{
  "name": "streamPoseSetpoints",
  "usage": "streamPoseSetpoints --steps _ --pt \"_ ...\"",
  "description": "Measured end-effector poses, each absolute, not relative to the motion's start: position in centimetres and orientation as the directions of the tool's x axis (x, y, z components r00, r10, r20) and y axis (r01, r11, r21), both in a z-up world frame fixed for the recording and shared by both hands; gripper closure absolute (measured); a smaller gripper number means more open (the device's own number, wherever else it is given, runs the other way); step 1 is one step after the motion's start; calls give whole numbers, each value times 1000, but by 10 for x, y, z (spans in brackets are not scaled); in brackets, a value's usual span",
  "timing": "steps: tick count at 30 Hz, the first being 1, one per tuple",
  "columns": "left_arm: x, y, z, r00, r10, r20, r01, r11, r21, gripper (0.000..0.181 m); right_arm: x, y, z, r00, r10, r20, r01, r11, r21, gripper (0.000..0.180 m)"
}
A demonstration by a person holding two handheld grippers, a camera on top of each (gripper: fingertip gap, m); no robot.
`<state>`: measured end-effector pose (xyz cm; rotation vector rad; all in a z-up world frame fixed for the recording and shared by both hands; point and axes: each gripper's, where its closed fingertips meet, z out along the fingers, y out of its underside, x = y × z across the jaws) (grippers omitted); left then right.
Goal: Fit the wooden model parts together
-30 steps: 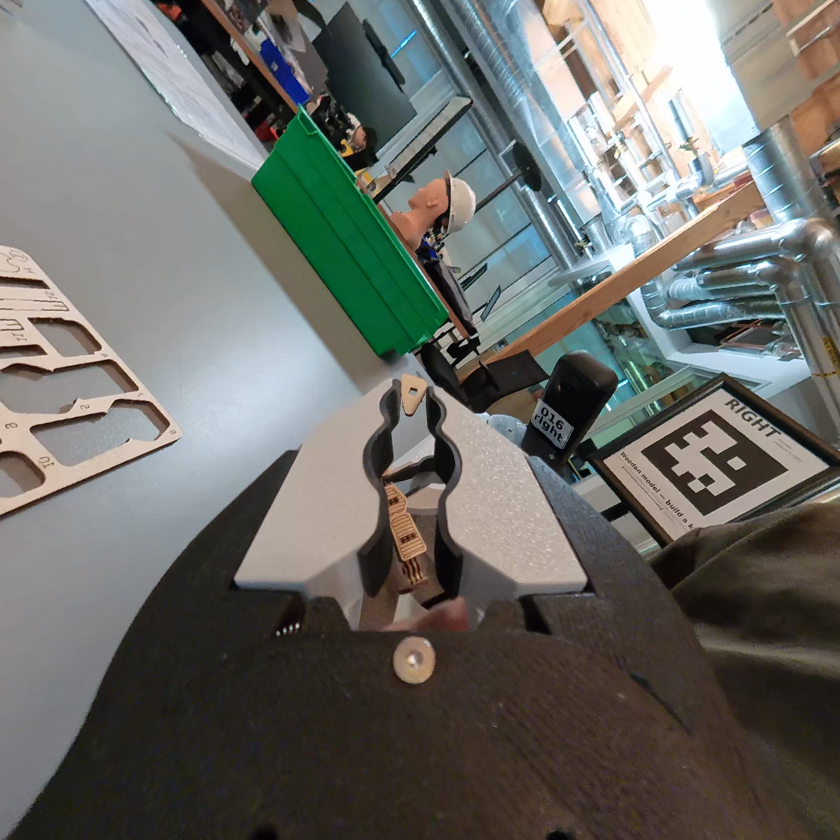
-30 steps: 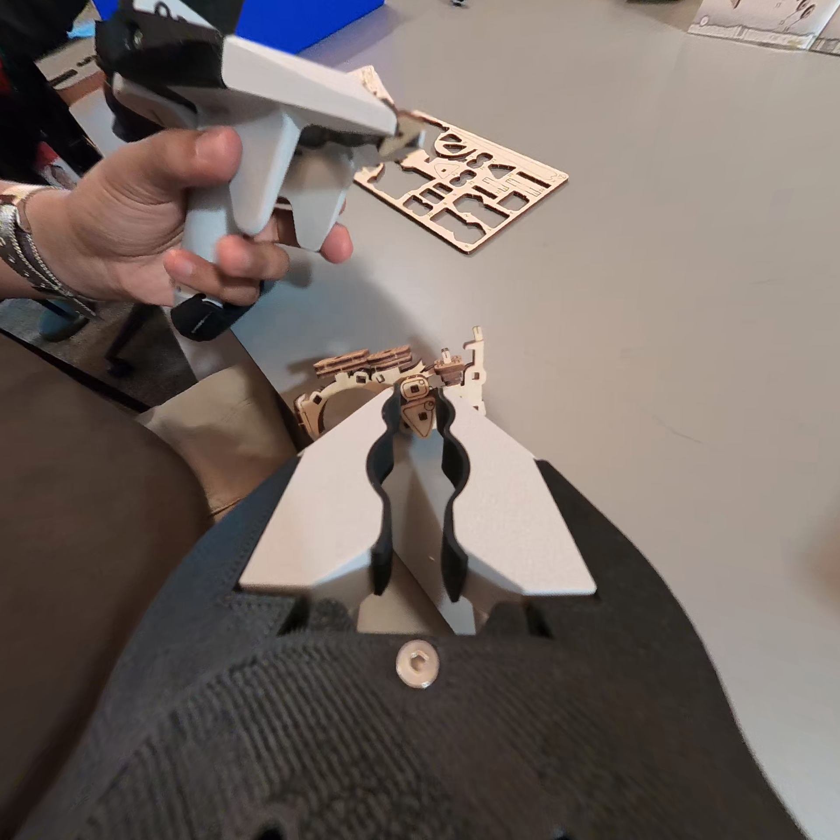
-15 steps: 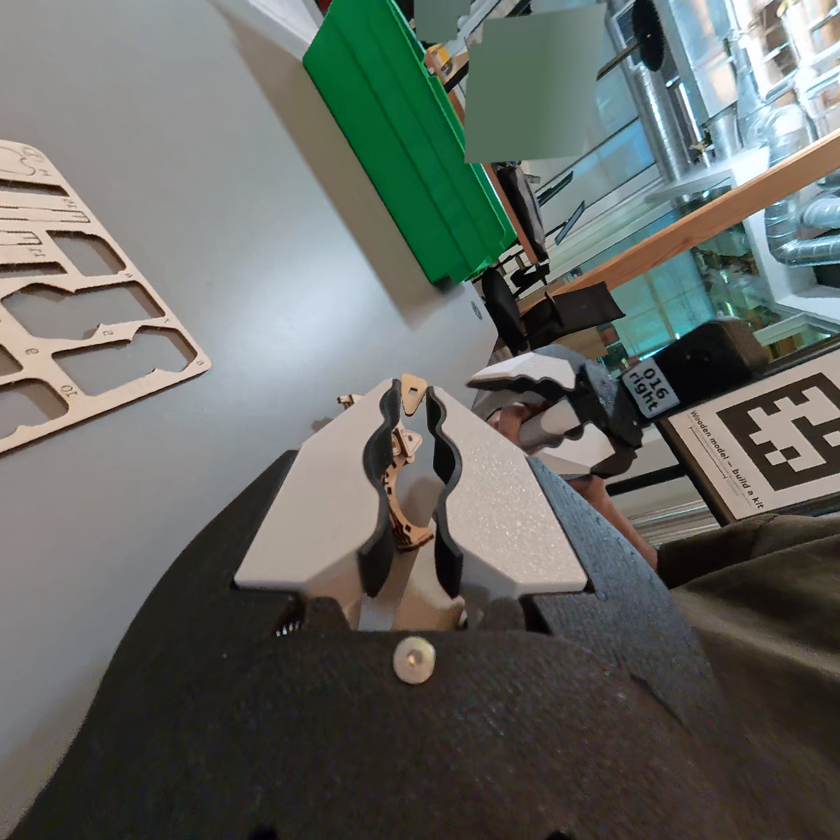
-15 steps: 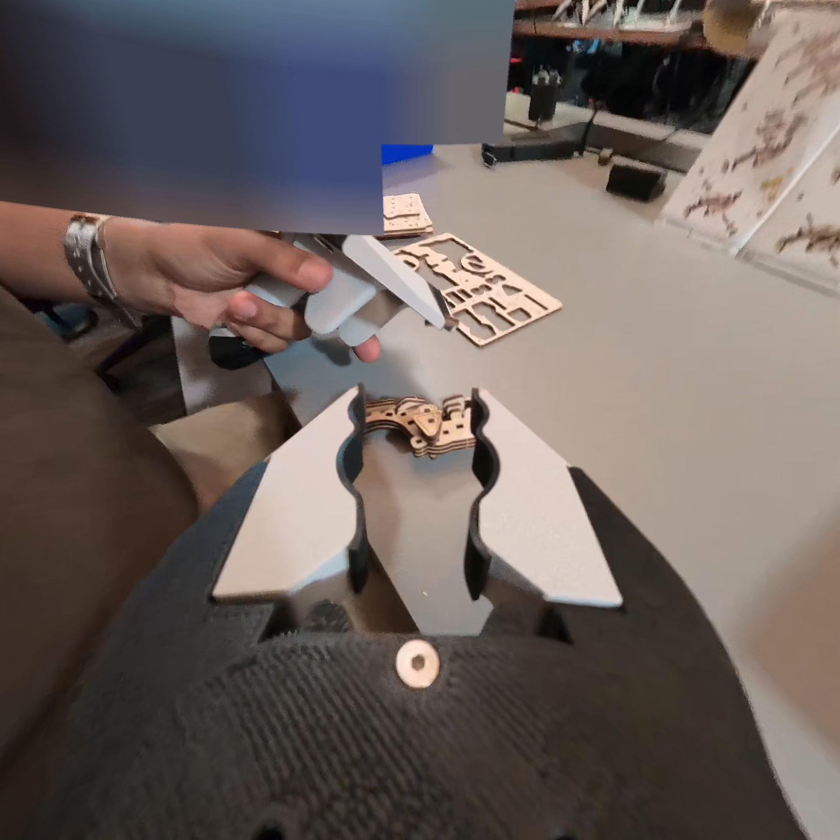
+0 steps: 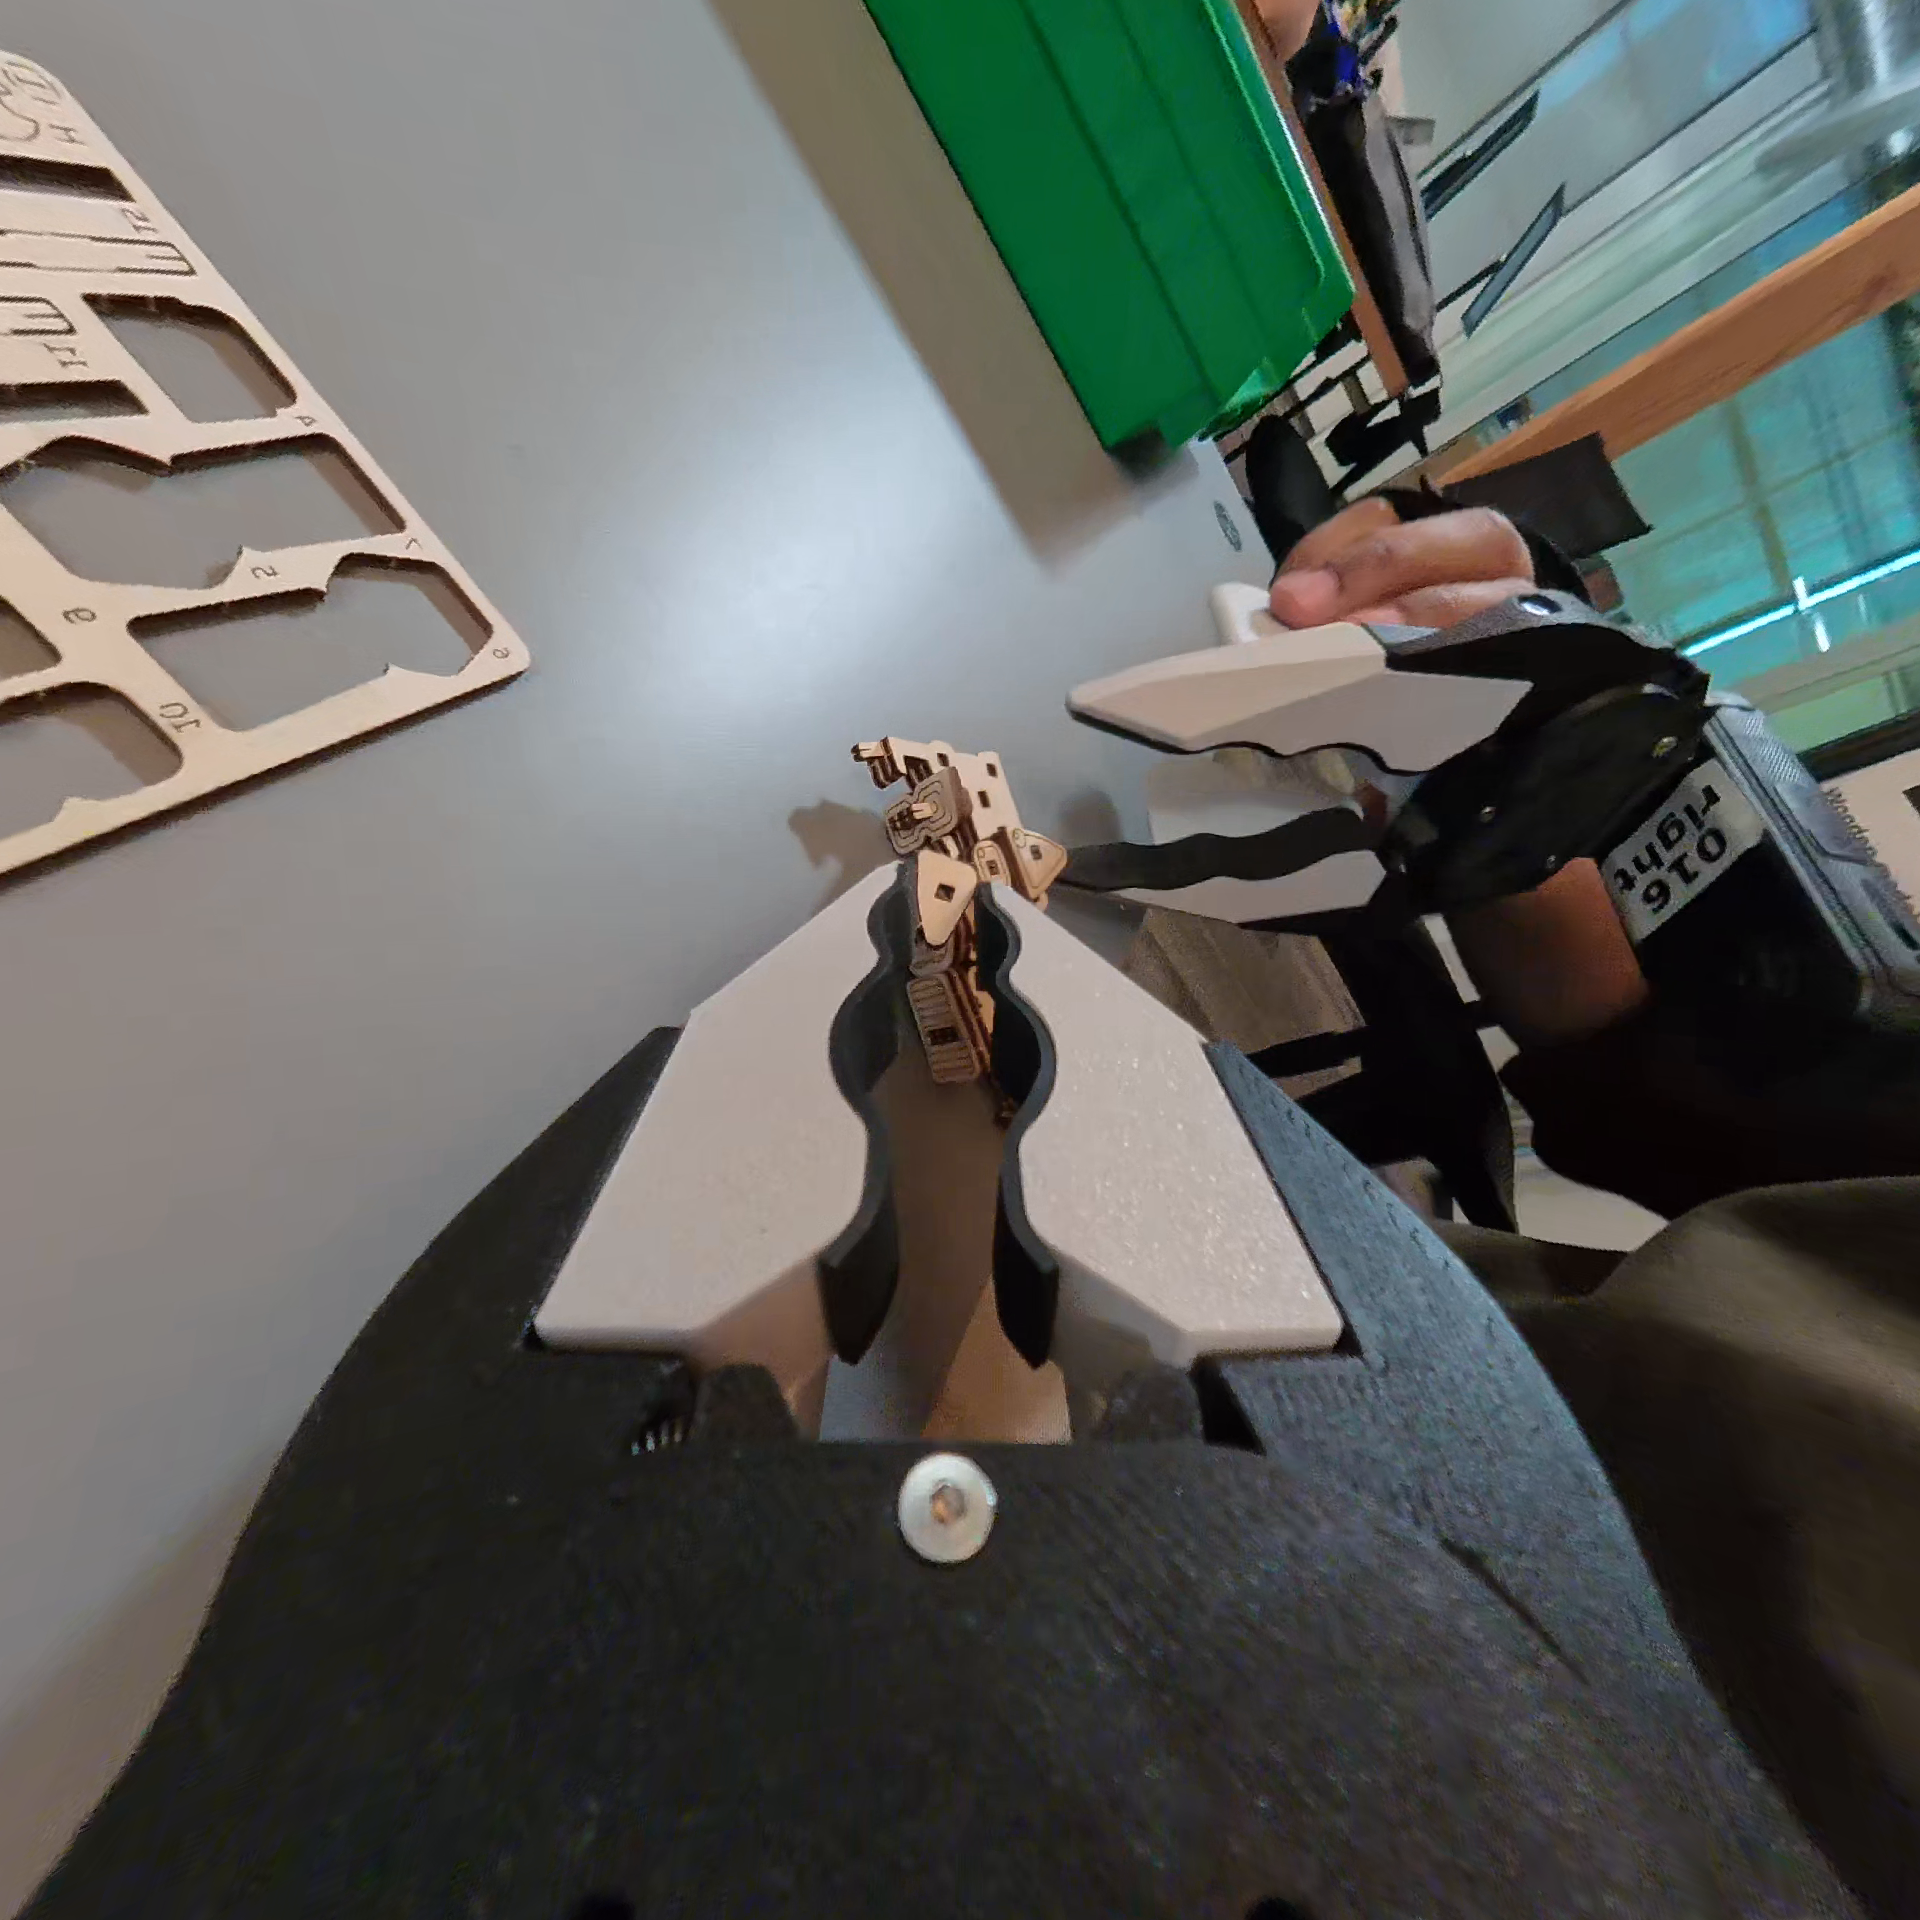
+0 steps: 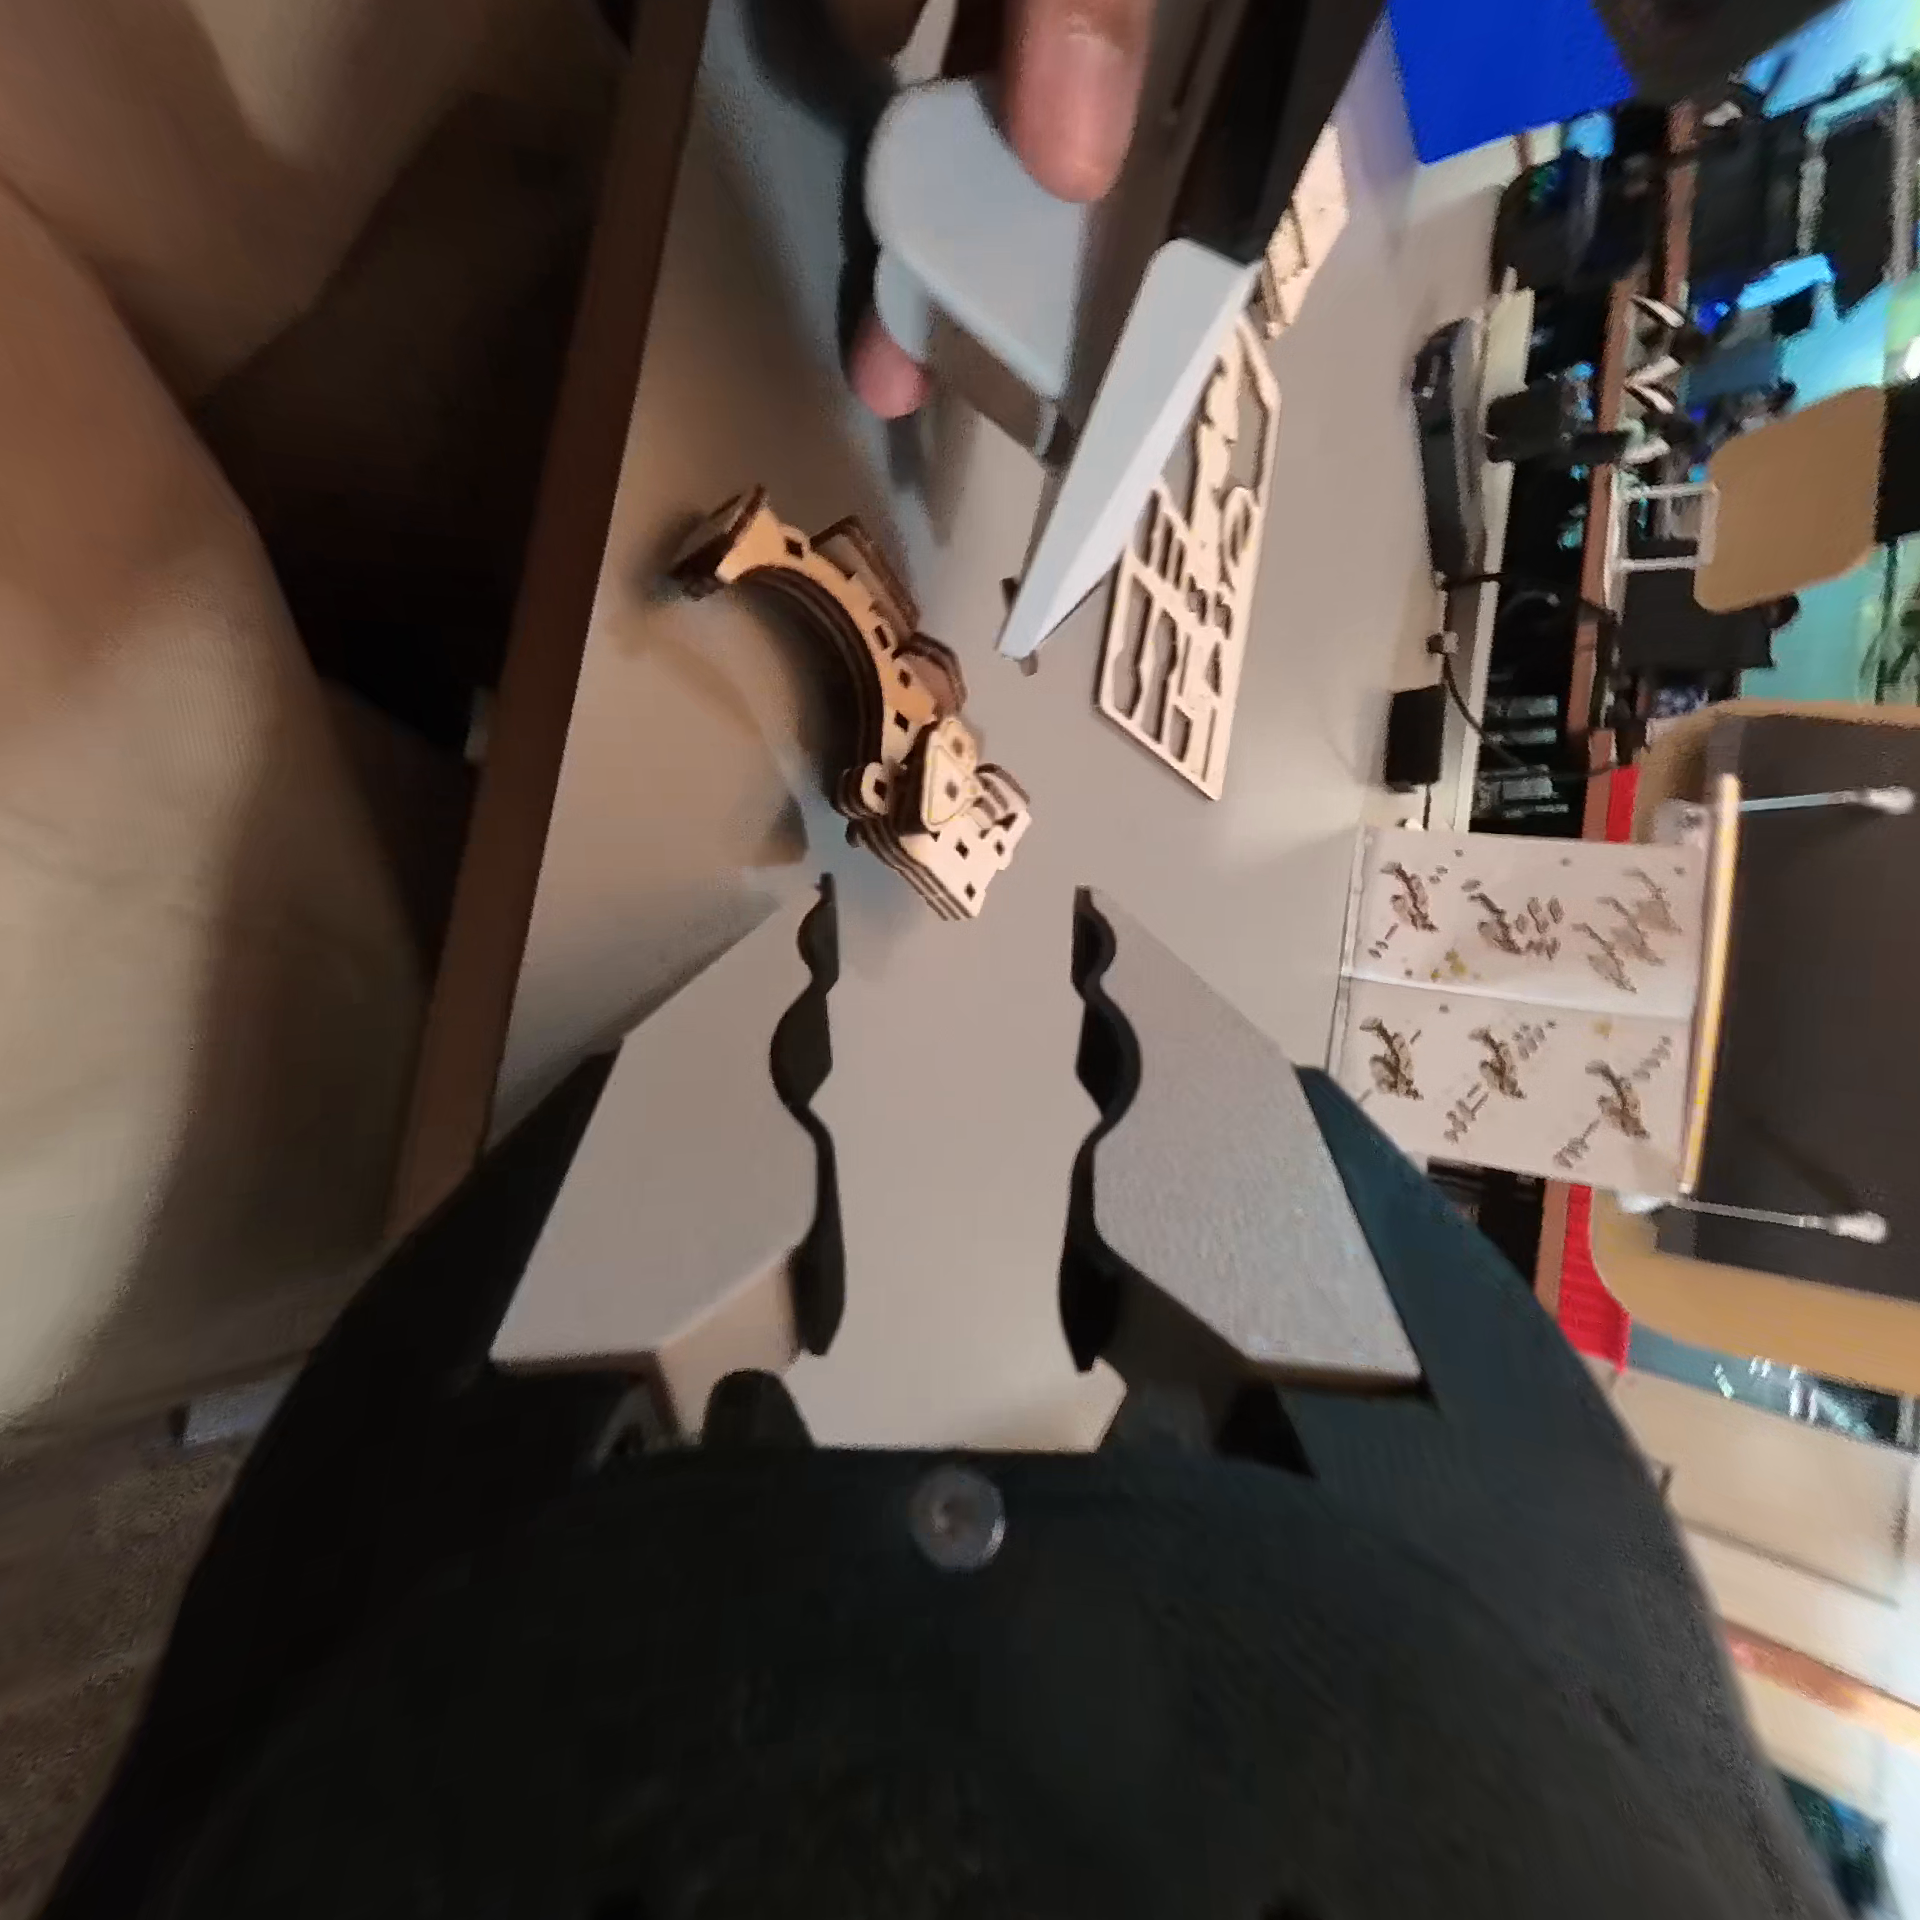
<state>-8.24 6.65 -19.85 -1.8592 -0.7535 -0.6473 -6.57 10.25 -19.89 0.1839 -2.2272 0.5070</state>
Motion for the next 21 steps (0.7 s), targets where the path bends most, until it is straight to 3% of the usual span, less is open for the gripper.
streamPoseSetpoints --steps 3,12,15,18,21 --pt "-83 67 -199 668 213 713 737 -319 -595 172 -72 104 -208 -649 -49 759 -343 909 -236 141" --pt "-84 67 -198 637 203 744 762 -311 -567 172 -80 91 -217 -623 -141 769 -434 881 -190 164" --pt "-93 66 -180 611 137 780 787 -216 -578 172 -83 92 -218 -616 -123 778 -418 888 -190 166" --pt "-117 56 -145 562 40 826 827 -26 -562 173 -87 95 -213 -623 -26 782 -366 893 -262 170" --pt "-137 43 -125 608 40 793 786 107 -609 173 -93 98 -197 -655 208 727 -242 853 -462 173"
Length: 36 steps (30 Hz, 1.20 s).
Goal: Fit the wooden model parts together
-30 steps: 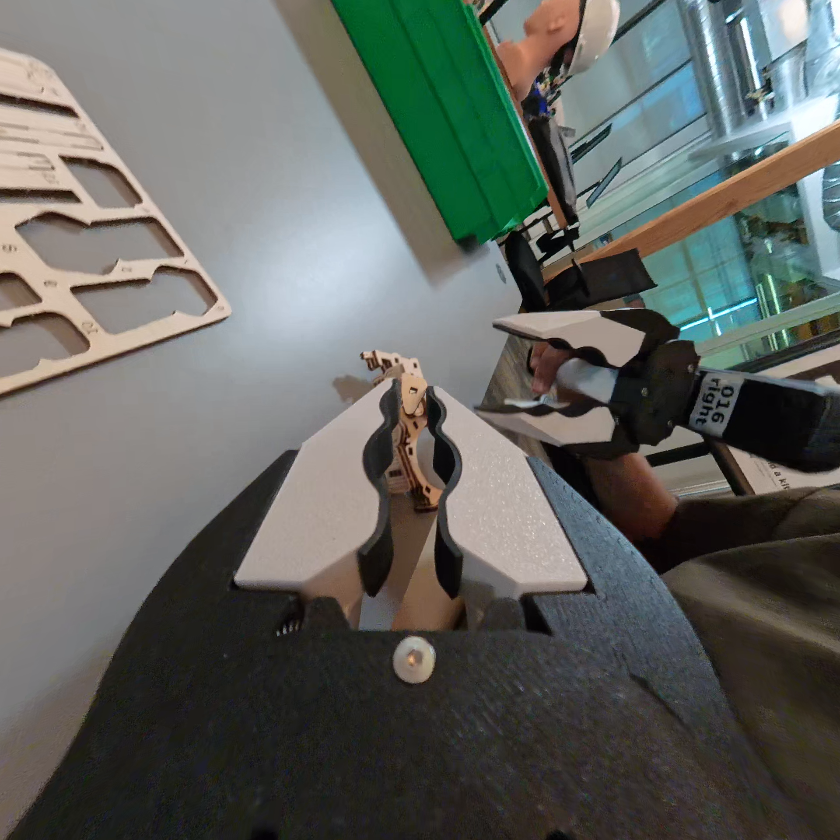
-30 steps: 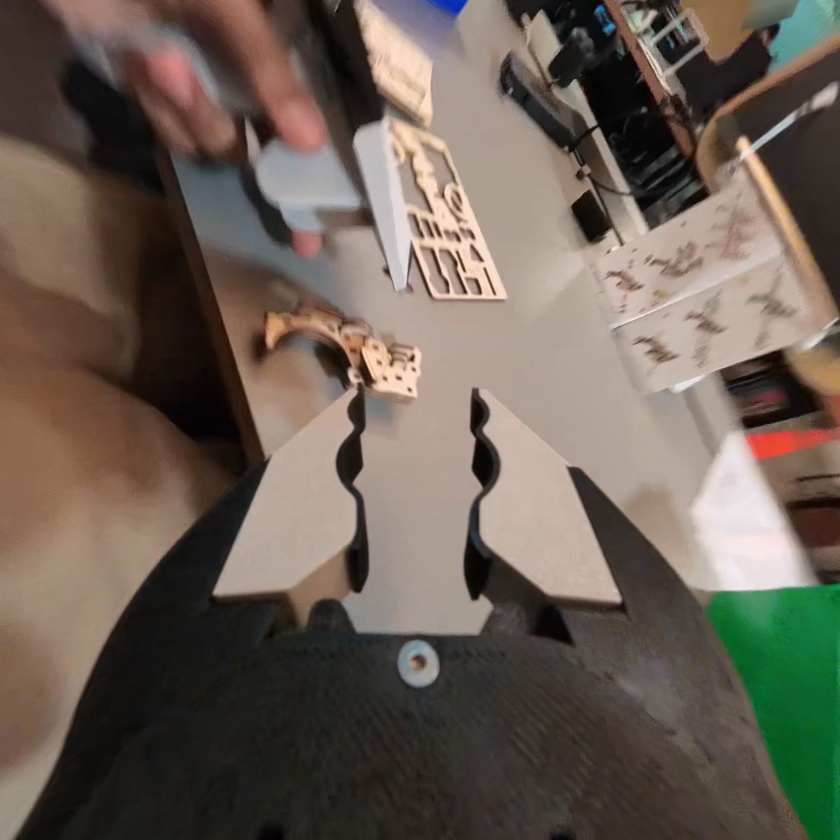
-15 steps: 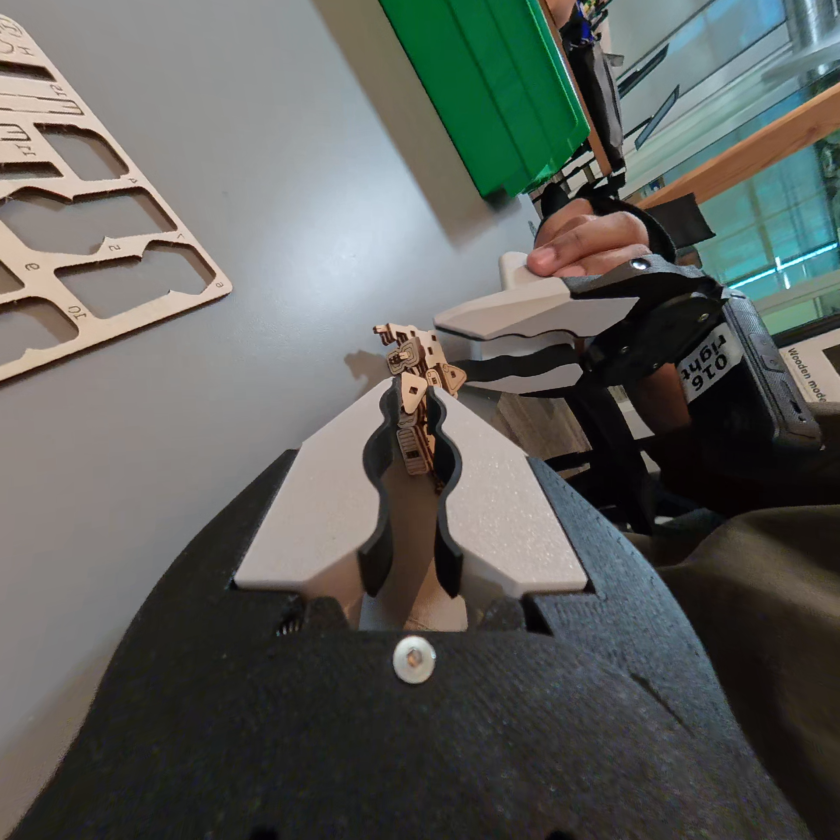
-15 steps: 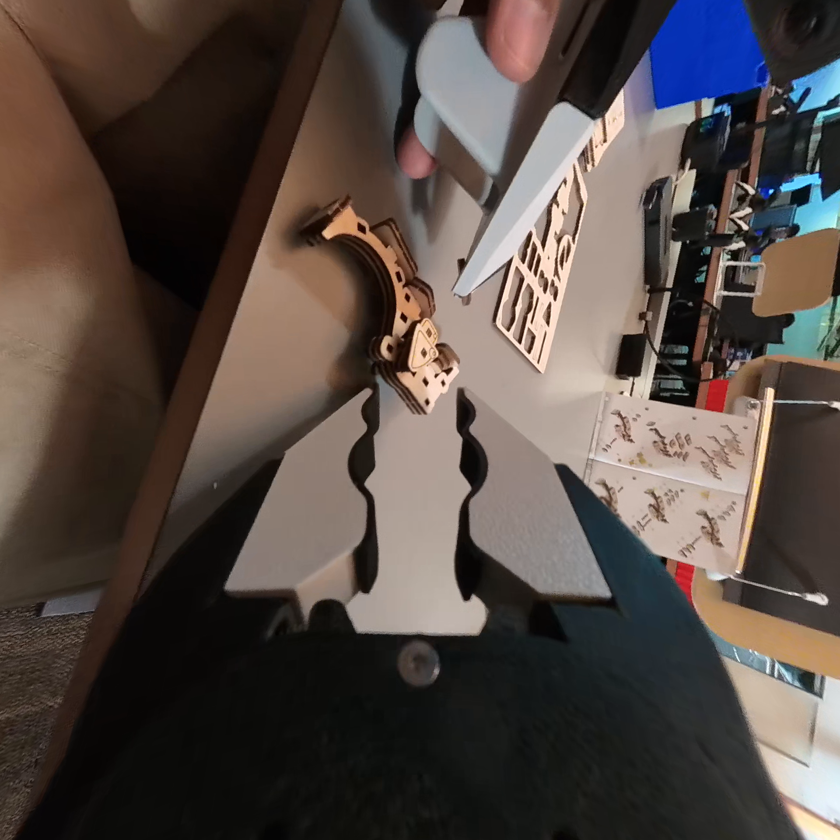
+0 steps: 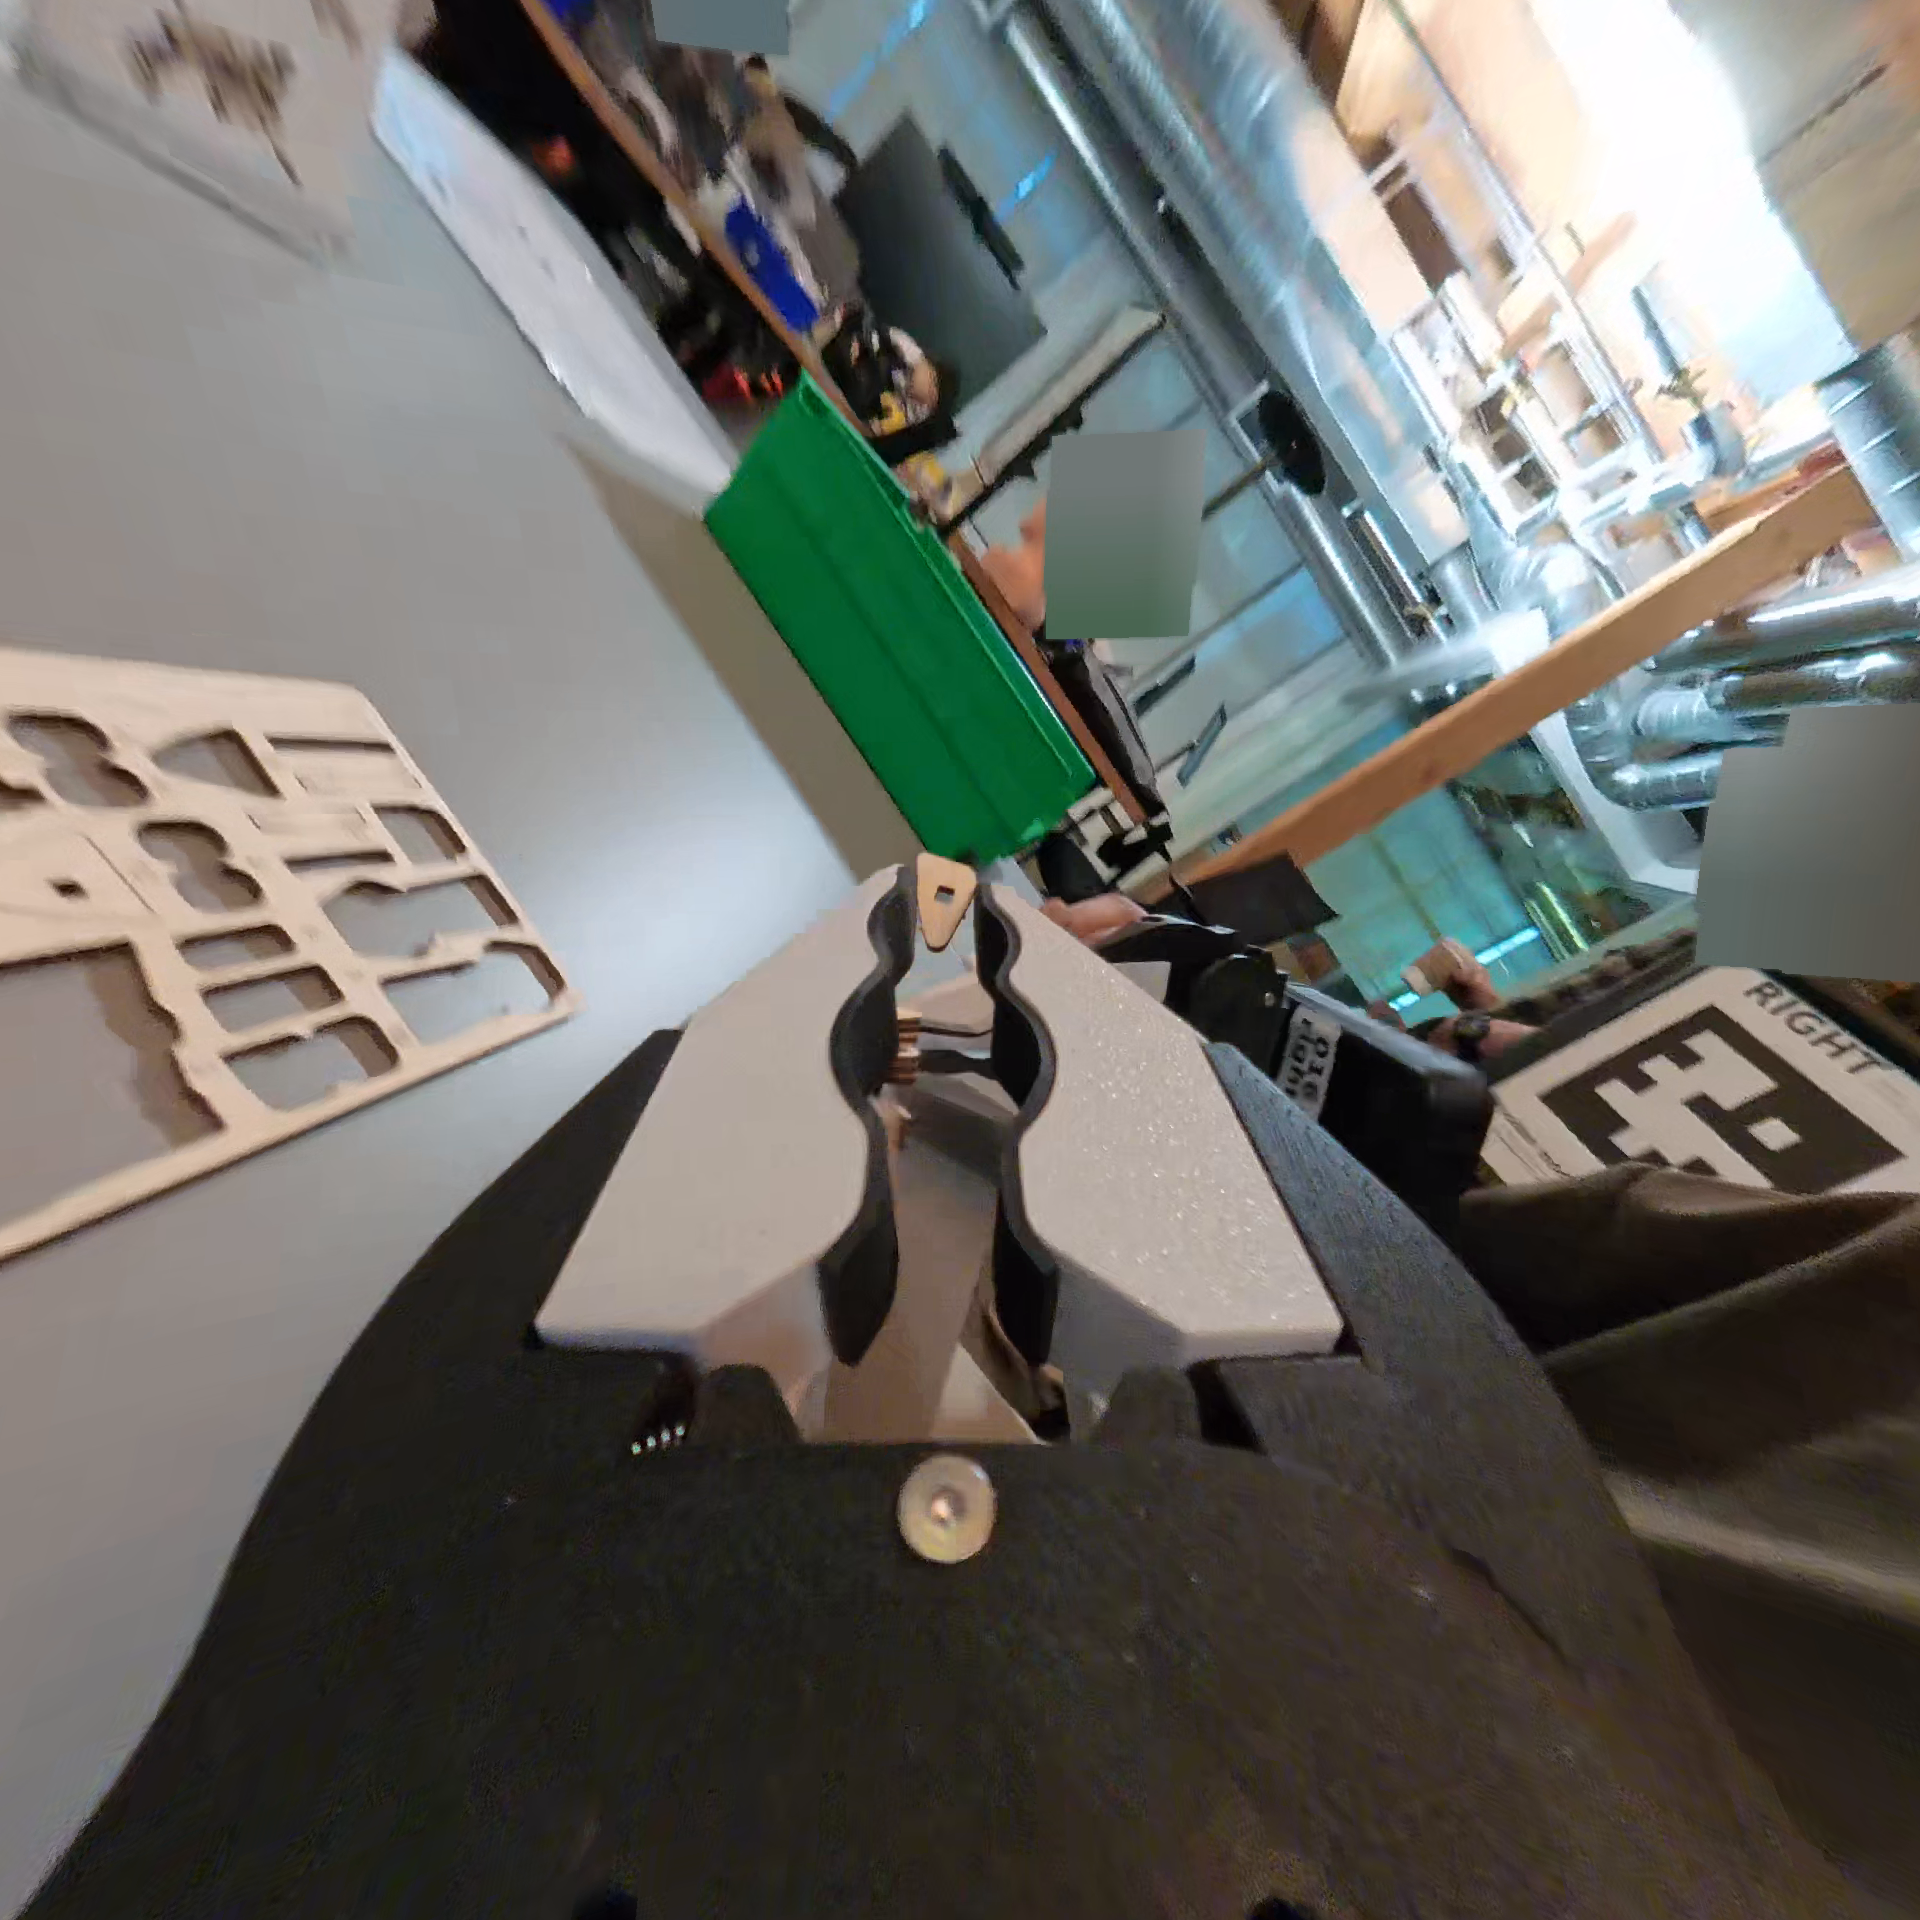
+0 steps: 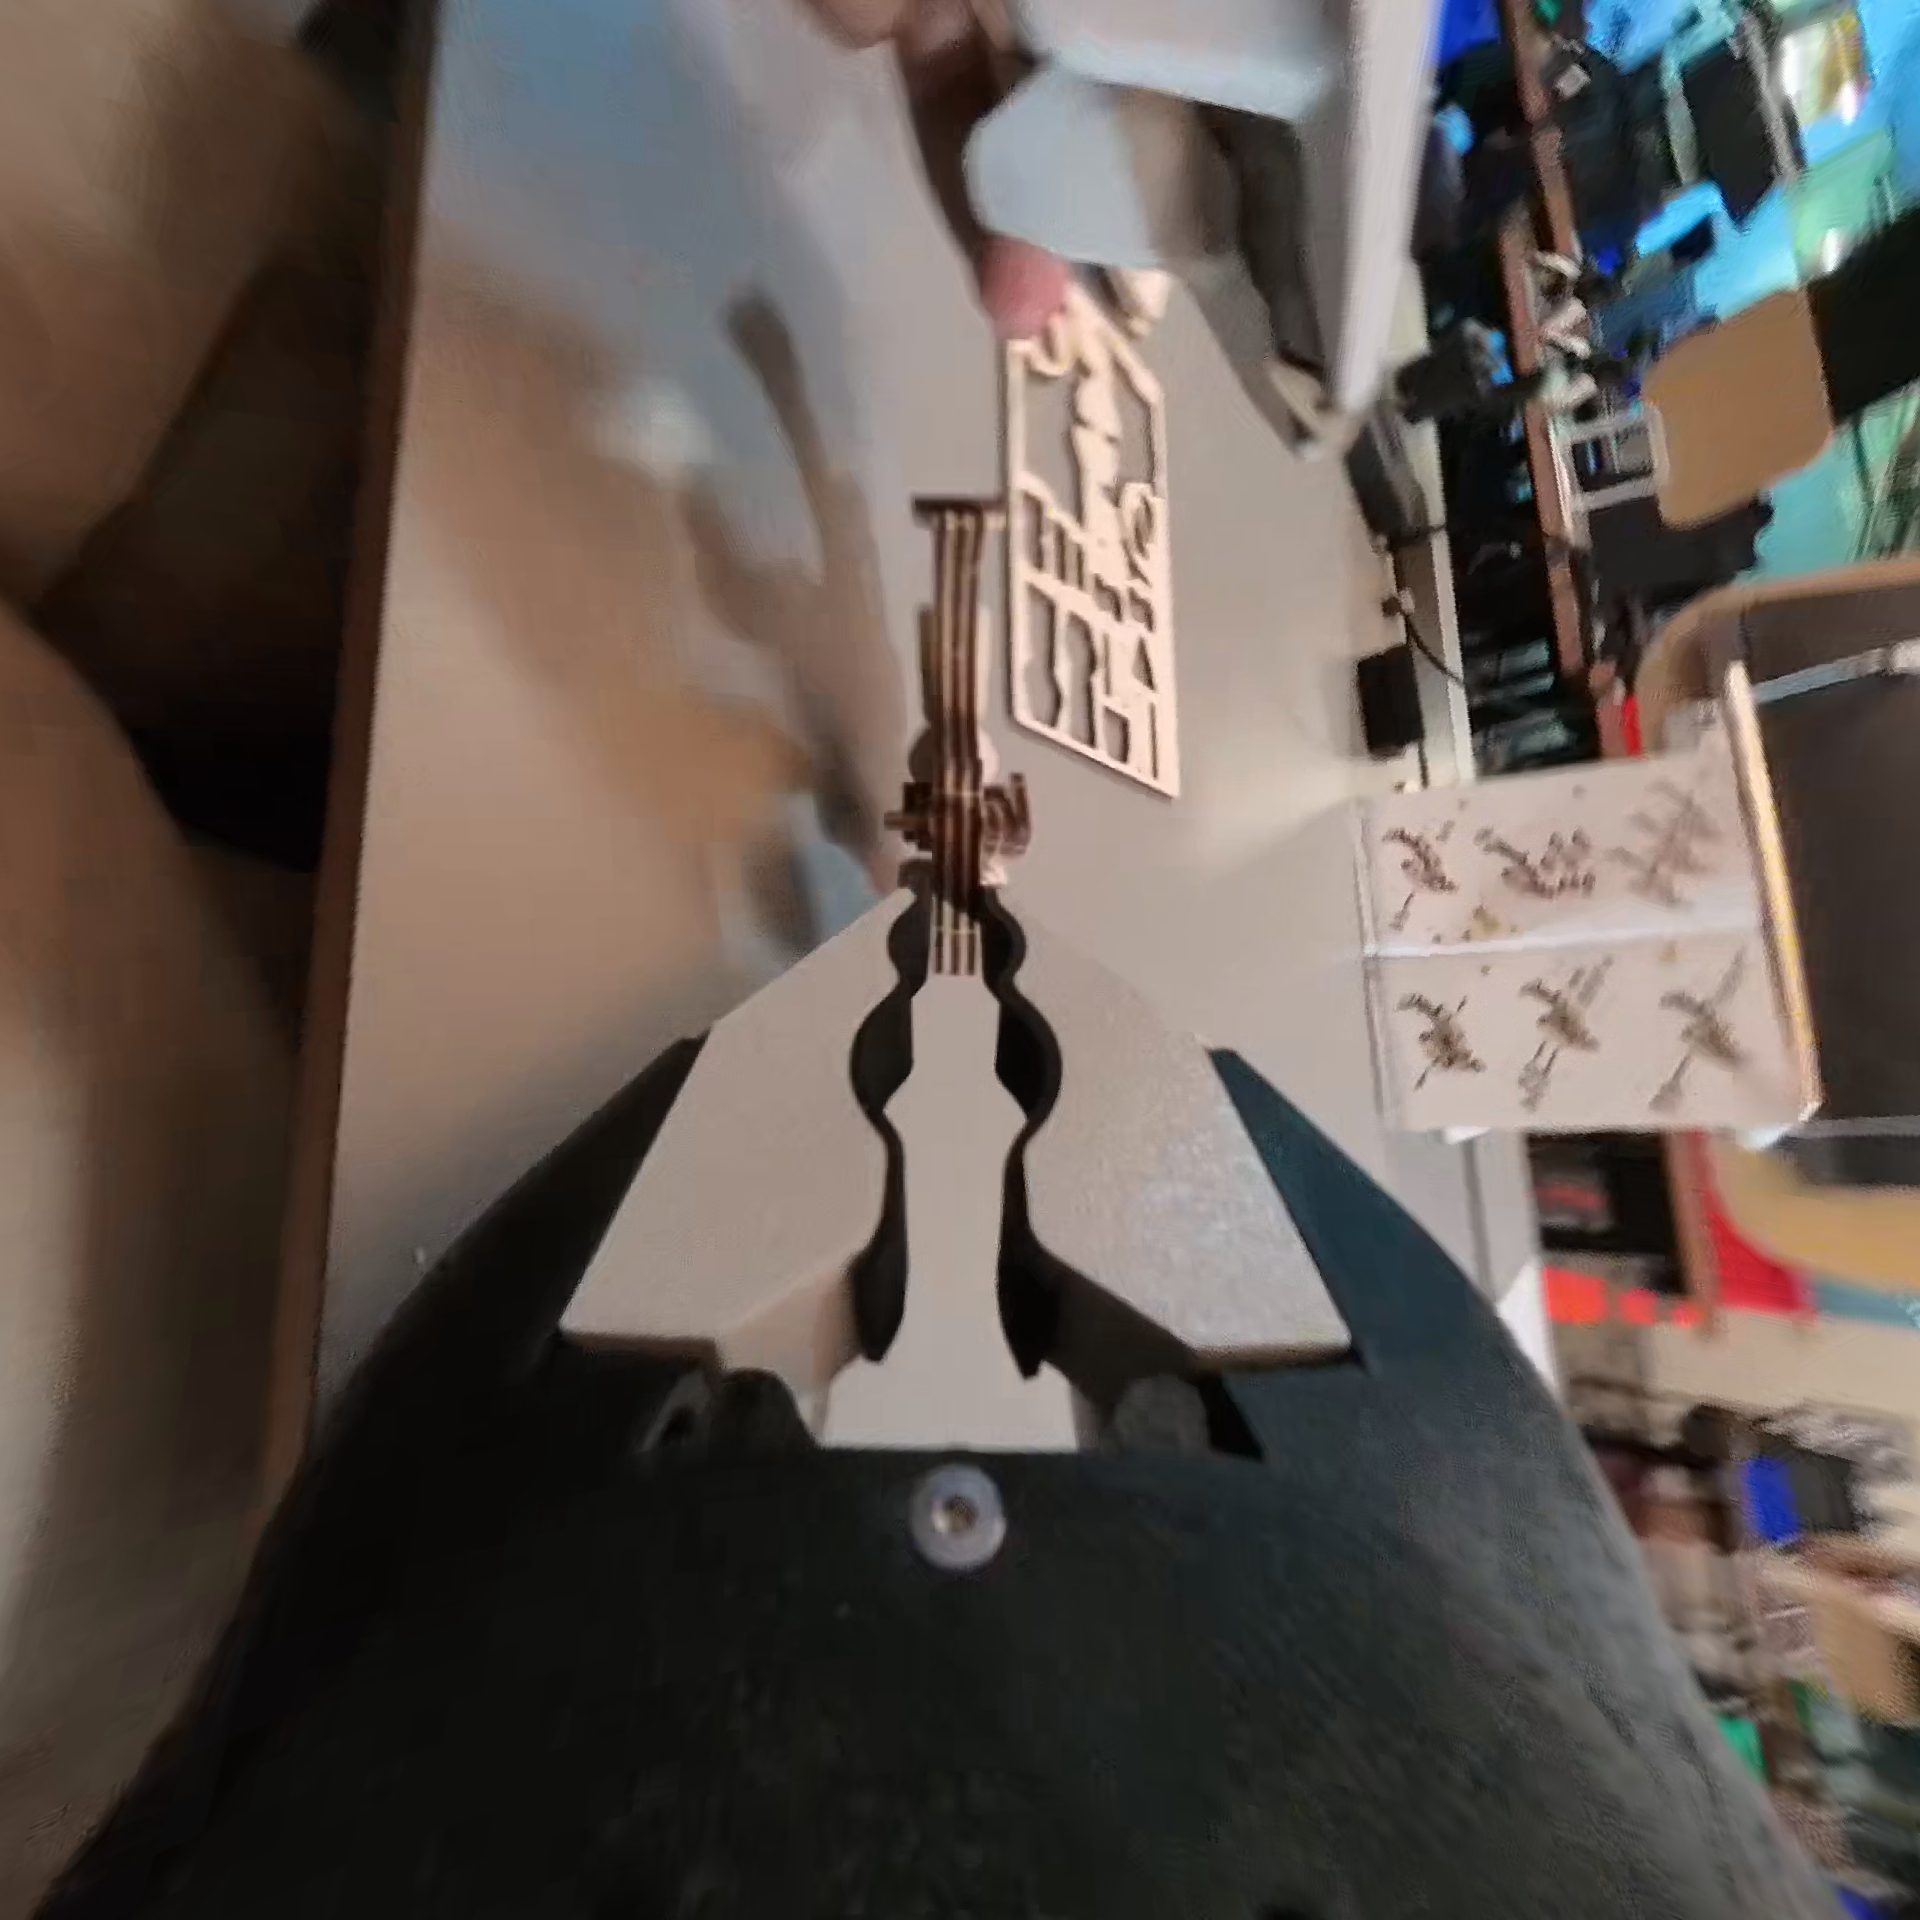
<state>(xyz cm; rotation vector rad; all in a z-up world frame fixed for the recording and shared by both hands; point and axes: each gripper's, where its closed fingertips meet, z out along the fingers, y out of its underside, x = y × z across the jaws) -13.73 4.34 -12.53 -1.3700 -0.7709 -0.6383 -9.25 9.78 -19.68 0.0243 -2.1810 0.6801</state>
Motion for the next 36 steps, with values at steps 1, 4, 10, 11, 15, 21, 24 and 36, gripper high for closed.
streamPoseSetpoints --steps 1,4,10,11,15,21,24,36 --pt "-140 42 -124 627 54 777 768 122 -628 173 -95 99 -191 -662 289 692 -193 826 -530 173" --pt "-136 45 -130 641 76 764 757 100 -646 173 -101 103 -182 -672 460 580 -63 745 -664 173" --pt "-128 47 -121 645 37 763 750 158 -642 173 -105 99 -162 -668 710 225 150 424 -893 173" --pt "-126 47 -118 655 29 755 741 172 -649 173 -106 99 -156 -658 740 142 180 337 -924 173" --pt "-114 50 -110 681 -18 732 721 190 -666 173 -106 97 -124 -632 753 -181 240 -31 -970 172" --pt "-101 55 -101 715 -31 699 688 212 -694 173 -99 94 -98 -592 731 -338 205 -269 -941 173" --pt "-91 57 -95 827 52 560 542 191 -819 173 -97 97 -92 -552 746 -373 168 -339 -926 173" --pt "-84 77 -157 792 216 570 603 -134 -787 172 -98 118 -108 -477 677 -560 224 -522 -823 173"
